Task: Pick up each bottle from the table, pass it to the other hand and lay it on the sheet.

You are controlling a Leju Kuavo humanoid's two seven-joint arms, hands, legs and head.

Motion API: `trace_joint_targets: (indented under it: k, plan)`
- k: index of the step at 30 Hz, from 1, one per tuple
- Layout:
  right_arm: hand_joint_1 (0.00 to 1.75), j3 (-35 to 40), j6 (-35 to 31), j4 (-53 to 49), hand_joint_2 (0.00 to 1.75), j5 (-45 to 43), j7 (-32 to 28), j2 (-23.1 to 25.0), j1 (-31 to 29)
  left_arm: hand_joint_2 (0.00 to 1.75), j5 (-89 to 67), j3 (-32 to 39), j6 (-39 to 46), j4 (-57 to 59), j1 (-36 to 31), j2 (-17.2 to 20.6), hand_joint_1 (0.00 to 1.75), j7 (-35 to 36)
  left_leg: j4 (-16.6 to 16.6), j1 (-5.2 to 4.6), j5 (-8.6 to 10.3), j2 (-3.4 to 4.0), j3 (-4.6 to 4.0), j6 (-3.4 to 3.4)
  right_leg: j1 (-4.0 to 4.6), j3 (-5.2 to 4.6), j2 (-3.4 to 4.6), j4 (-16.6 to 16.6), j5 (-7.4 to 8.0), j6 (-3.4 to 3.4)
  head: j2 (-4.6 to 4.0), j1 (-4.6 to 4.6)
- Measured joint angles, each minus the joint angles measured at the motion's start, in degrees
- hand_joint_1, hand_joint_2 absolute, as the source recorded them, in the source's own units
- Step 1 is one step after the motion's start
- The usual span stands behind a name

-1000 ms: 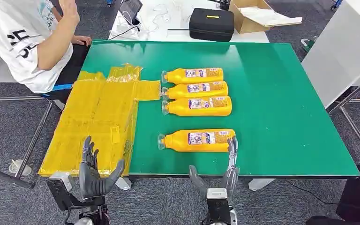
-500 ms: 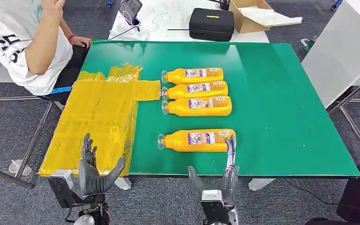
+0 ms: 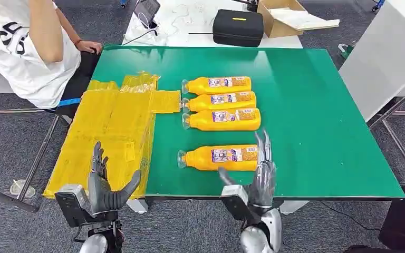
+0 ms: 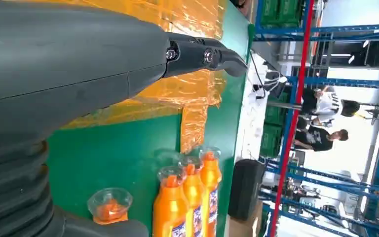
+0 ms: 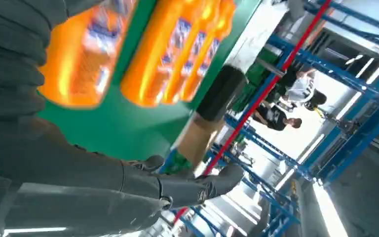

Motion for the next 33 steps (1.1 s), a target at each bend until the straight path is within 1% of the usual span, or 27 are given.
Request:
trace_joint_targets:
  k: [3, 8, 12, 17, 18, 21, 23, 25, 28, 33]
  plan:
    - [0.0, -1.1, 5.3, 1.2, 1.75, 0.2, 5.3, -2.7, -4.4, 1.75, -0.1, 0.0, -0.6, 0.5, -0.5, -0.1, 0.0, 0.0, 0.0, -0.02, 0.04, 0.0, -0.01, 0.05, -0.02, 0.01, 0.0, 0.0, 0.01, 0.01, 0.0, 0.0]
    - [0.0, -1.7, 12.7, 5.4, 1.75, 1.4, 11.1, -6.4, -10.4, 1.75, -0.4, 0.3, -1.5, 1.0, -0.8, -0.2, 0.0, 0.0, 0.0, -0.03, 0.05, -0.01, -0.01, 0.06, -0.01, 0.02, 0.0, 0.0, 0.03, 0.03, 0.0, 0.0]
    - [0.0, -1.7, 13.8, 7.4, 1.75, 1.6, 11.9, -8.0, -12.7, 1.75, -0.5, 0.6, -1.7, 1.3, -0.9, -0.4, 0.0, 0.0, 0.0, -0.02, 0.04, -0.02, -0.02, 0.06, -0.01, 0.01, 0.0, 0.0, 0.02, 0.04, 0.0, -0.02]
    - [0.0, -1.7, 14.2, 8.7, 1.75, 1.8, 12.5, -8.8, -13.7, 1.75, -0.6, 0.9, -1.8, 1.4, -1.0, -0.4, 0.0, 0.0, 0.0, -0.02, 0.03, -0.03, -0.05, 0.06, -0.01, 0.0, -0.01, 0.0, 0.0, 0.03, 0.0, 0.0]
    - [0.0, -1.6, 16.0, 9.0, 1.75, 2.1, 13.8, -9.0, -14.0, 1.75, -0.7, 1.0, -1.9, 1.4, -1.1, -0.4, 0.0, 0.0, 0.0, -0.02, 0.03, -0.02, -0.06, 0.06, -0.01, 0.0, -0.01, 0.0, 0.0, 0.03, 0.0, -0.02]
    - [0.0, -0.7, 24.6, 11.3, 1.75, 1.2, 17.5, -10.3, -15.7, 1.75, -1.0, 1.1, -2.7, 1.5, -1.1, -0.5, 0.0, 0.0, 0.0, -0.03, 0.04, -0.02, -0.06, 0.07, -0.01, 0.01, -0.01, 0.0, 0.01, 0.03, 0.0, 0.0]
    - [0.0, 0.4, 30.7, 14.3, 1.75, -0.9, 17.7, -11.5, -17.6, 1.75, -1.4, 1.4, -3.1, 1.8, -1.2, -0.5, 0.0, 0.0, 0.0, -0.04, 0.06, -0.02, -0.06, 0.09, -0.02, 0.01, -0.01, 0.0, 0.03, 0.05, 0.0, -0.02]
    - [0.0, 1.8, 35.4, 17.5, 1.75, -3.1, 17.3, -12.6, -19.6, 1.75, -3.3, 1.6, -1.7, 2.2, -1.4, -0.6, 0.0, 0.0, 0.0, -0.04, 0.1, -0.03, -0.06, 0.12, -0.02, 0.02, -0.01, 0.0, 0.06, 0.08, 0.0, 0.0]
    - [0.0, 4.0, 39.5, 21.3, 1.75, -5.4, 16.6, -14.3, -22.8, 1.75, -3.4, 1.9, -1.6, 2.6, -2.0, -0.7, 0.0, 0.0, 0.0, -0.04, 0.14, -0.07, -0.07, 0.13, -0.02, 0.02, -0.02, 0.0, 0.07, 0.1, 0.0, 0.0]
    - [0.0, 6.0, 41.0, 24.7, 1.75, -6.5, 16.5, -15.8, -25.8, 1.75, -3.4, 2.0, -1.7, 3.4, -2.6, -0.9, 0.0, 0.0, 0.0, -0.04, 0.14, -0.06, -0.07, 0.13, -0.02, 0.01, -0.02, 0.0, 0.07, 0.1, 0.0, -0.02]
